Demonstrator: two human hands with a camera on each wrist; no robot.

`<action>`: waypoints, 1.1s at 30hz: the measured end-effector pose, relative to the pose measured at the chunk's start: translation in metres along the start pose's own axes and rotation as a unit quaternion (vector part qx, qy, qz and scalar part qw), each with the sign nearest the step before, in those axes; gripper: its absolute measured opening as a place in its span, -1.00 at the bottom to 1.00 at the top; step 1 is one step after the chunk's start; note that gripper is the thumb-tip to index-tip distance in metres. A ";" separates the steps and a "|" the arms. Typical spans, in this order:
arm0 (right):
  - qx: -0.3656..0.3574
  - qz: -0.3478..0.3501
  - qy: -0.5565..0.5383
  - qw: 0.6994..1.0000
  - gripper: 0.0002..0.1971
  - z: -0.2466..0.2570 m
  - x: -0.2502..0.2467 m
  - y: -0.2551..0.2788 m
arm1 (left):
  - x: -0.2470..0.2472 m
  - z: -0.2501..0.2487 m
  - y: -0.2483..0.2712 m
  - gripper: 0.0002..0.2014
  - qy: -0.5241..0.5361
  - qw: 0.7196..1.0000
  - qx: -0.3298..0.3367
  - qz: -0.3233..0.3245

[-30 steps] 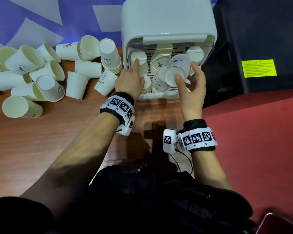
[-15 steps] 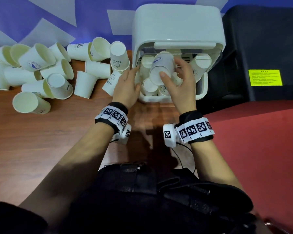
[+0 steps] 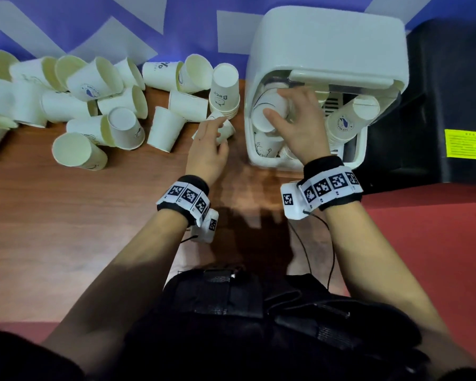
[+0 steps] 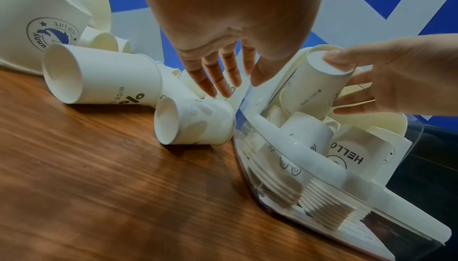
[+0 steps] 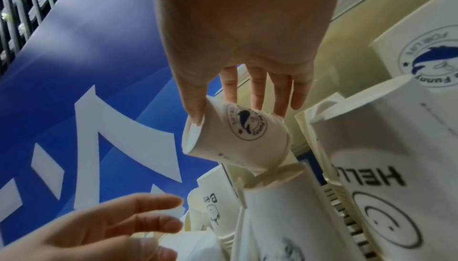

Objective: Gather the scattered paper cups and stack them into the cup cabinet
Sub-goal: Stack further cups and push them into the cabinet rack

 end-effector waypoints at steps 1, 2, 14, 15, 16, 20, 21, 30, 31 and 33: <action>-0.002 0.002 -0.002 1.000 -0.57 -0.001 -0.002 -0.002 | 0.000 0.000 -0.001 -0.53 0.005 1.000 -0.003 0.000; -0.007 0.001 -0.005 1.000 -0.58 -0.002 -0.003 -0.003 | 0.000 0.001 -0.001 -0.53 0.009 1.000 -0.005 -0.001; -0.026 -0.028 -0.017 0.999 -0.66 -0.005 0.009 0.000 | 0.009 0.000 -0.001 -0.56 0.024 1.000 0.012 0.011; -0.029 -0.026 -0.005 0.999 -0.67 -0.007 0.010 -0.002 | 0.008 0.000 -0.001 -0.56 0.026 1.000 0.011 0.013; -0.033 -0.025 0.005 0.999 -0.69 -0.010 0.011 -0.003 | 0.008 0.001 0.000 -0.56 0.027 1.000 0.010 0.013; -0.055 -0.039 0.040 0.997 -0.60 -0.013 0.017 0.000 | 0.007 0.005 -0.001 -0.57 0.025 1.000 0.009 0.013; -0.057 -0.056 0.049 0.996 -0.53 -0.012 0.016 0.002 | 0.008 0.007 0.000 -0.58 0.025 1.000 0.009 0.014; -0.100 -0.112 0.156 0.976 -0.56 -0.008 0.028 0.018 | 0.013 0.011 0.001 -0.58 0.017 0.999 0.016 0.027; -0.102 -0.095 0.177 0.974 -0.55 -0.008 0.032 0.019 | 0.014 0.010 0.001 -0.58 0.020 0.999 0.016 0.026; -0.080 -0.052 0.208 0.974 -0.51 -0.010 0.038 0.018 | 0.015 0.010 0.002 -0.58 0.029 0.999 0.013 0.026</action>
Point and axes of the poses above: each hand's wrist, its own y-axis away from the middle knuckle, its own x-axis out of the palm, z = x × y, the point moved 4 cm from there along -y, towards the middle knuckle, and after that the axes turned 3 degrees about -y, right-handed, at the moved point
